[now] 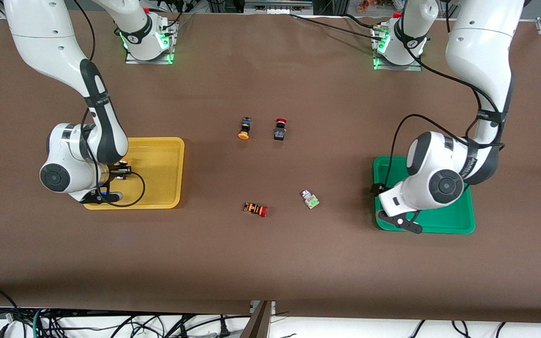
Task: Place green and yellow buttons in trays
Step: 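Grasp another green switch with the left gripper while the right gripper grasps a button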
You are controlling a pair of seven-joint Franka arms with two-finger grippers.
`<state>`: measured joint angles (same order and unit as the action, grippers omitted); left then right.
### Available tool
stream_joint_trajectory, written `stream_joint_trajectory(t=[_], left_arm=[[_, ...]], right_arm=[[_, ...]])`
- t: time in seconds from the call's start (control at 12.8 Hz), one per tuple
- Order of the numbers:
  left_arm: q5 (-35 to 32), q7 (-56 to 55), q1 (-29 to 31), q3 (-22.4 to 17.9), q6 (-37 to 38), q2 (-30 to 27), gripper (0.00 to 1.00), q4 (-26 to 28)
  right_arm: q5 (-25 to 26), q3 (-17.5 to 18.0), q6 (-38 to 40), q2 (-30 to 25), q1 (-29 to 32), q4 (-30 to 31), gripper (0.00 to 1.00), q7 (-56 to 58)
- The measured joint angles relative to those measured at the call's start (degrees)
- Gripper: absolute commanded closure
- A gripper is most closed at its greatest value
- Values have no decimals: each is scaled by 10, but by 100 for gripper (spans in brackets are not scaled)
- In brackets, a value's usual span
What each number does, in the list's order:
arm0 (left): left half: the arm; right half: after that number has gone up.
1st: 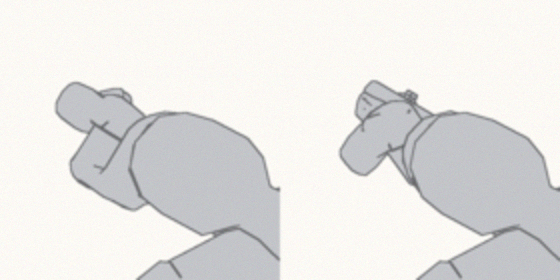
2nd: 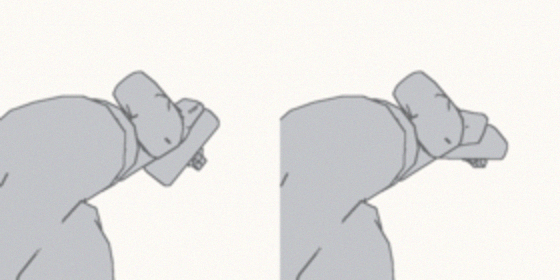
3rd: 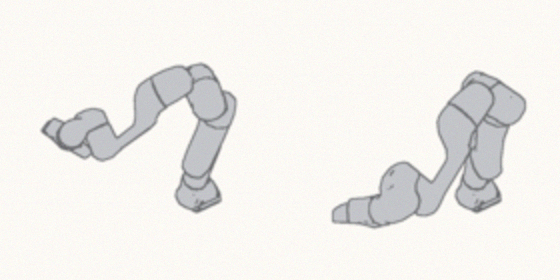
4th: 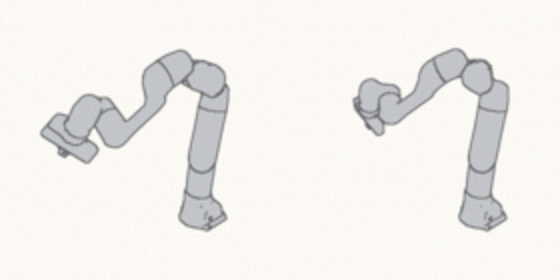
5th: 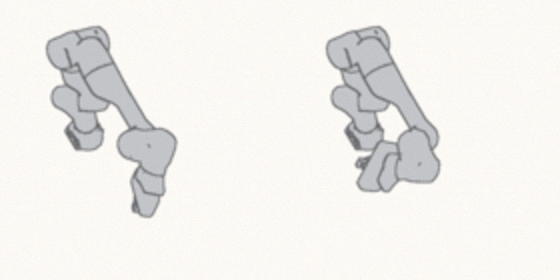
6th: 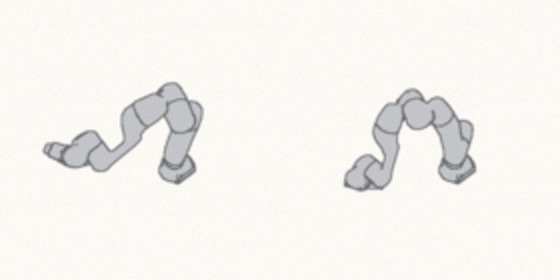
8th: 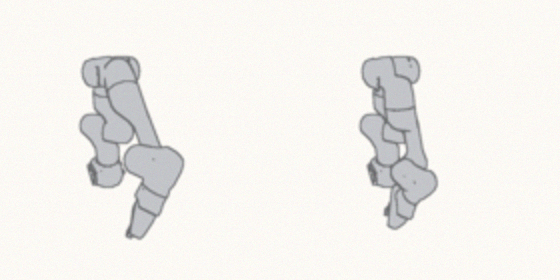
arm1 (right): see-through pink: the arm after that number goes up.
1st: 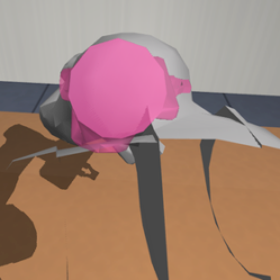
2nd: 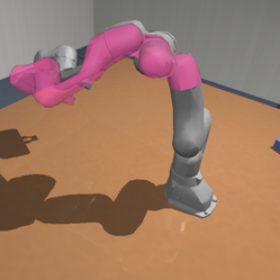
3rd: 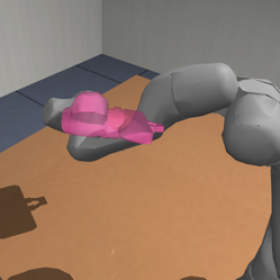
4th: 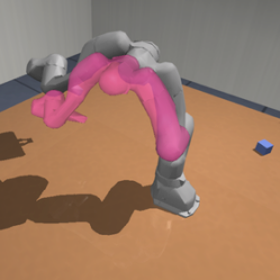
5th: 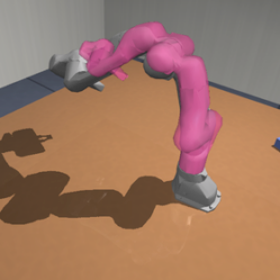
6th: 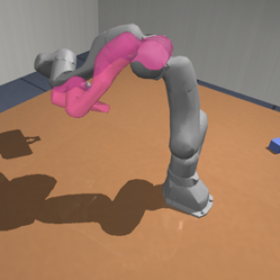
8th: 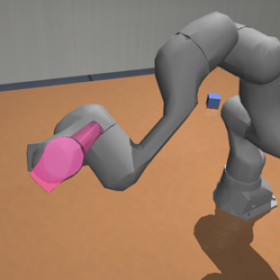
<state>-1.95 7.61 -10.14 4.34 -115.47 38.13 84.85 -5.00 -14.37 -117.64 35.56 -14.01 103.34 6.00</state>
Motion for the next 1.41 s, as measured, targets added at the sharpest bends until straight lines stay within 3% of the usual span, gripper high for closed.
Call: stream_joint_trajectory(t=[0.16,0.31,0.47,0.78,1.17,1.41], left_arm=[[0,-77,-38,2,13,-1,0,-28],[0,-227,-84,3,14,5,0,-34],[15,-336,-114,3,2,27,0,-52],[112,-395,-126,2,-142,87,0,-65],[118,-525,-156,1,-154,106,0,-69],[116,-552,-162,-5,-153,120,0,-66]], right_arm=[[0,2,0,-7,-1,-3,0,4],[-2,23,22,-15,-4,-19,0,4],[-5,74,67,-22,-6,-42,0,-45],[-5,194,67,-21,-15,-50,0,-236],[-4,300,28,-13,-37,-39,0,-454],[15,341,-27,-6,-64,-6,0,-548]])
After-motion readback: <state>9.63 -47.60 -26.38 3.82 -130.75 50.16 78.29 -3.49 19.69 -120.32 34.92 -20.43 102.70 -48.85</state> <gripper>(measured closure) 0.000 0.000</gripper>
